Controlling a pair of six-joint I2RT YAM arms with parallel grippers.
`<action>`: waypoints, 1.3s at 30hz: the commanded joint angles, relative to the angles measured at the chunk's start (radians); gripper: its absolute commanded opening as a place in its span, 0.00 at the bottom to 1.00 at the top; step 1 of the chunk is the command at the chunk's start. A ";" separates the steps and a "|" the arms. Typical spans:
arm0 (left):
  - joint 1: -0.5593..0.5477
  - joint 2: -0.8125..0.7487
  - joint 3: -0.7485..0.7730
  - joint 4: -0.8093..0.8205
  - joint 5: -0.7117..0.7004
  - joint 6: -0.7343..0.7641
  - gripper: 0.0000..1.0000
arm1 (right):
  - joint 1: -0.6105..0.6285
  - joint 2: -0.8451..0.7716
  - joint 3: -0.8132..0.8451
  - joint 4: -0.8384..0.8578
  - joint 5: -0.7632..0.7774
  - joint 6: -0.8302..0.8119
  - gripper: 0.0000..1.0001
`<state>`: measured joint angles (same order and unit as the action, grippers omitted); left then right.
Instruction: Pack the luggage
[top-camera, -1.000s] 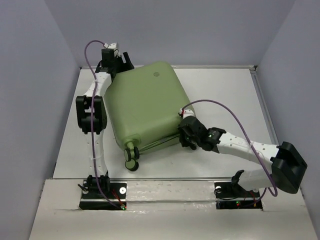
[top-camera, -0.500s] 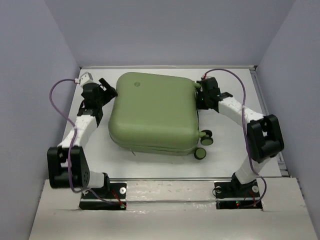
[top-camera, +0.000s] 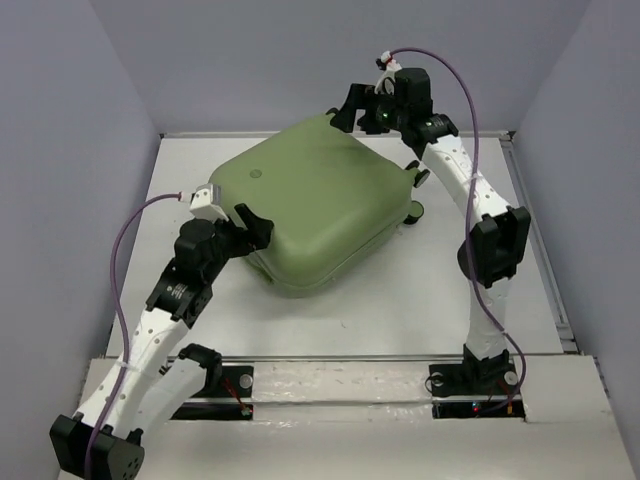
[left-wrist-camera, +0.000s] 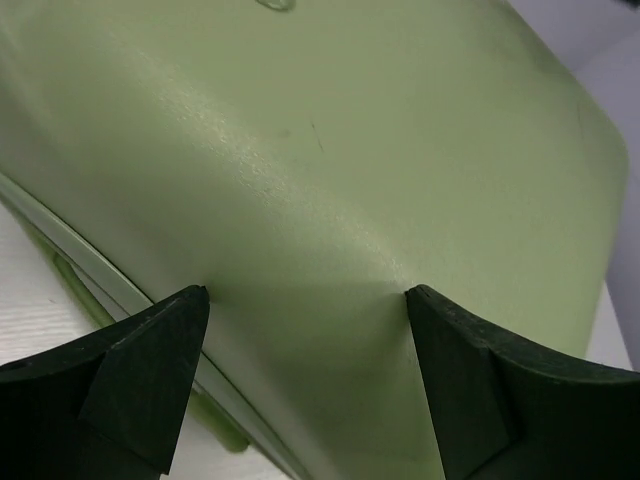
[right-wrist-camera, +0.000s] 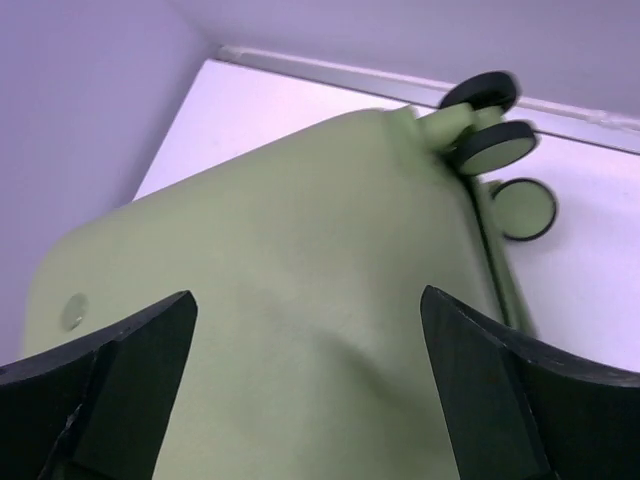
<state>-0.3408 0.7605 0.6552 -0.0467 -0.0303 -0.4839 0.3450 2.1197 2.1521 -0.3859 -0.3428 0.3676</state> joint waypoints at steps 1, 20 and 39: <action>-0.032 0.020 0.130 -0.131 0.152 -0.015 0.93 | 0.003 -0.162 -0.011 -0.082 -0.154 -0.079 1.00; 0.353 0.796 0.779 0.048 0.339 -0.104 0.98 | 0.037 -1.038 -1.440 0.291 0.079 0.004 0.07; 0.382 0.777 0.289 0.221 0.327 -0.194 0.96 | -0.009 -0.563 -1.036 0.562 -0.037 -0.036 0.07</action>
<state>0.1036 1.7309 1.1954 0.1364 0.2245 -0.6563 0.3294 1.5192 0.9634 -0.0410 -0.1711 0.3485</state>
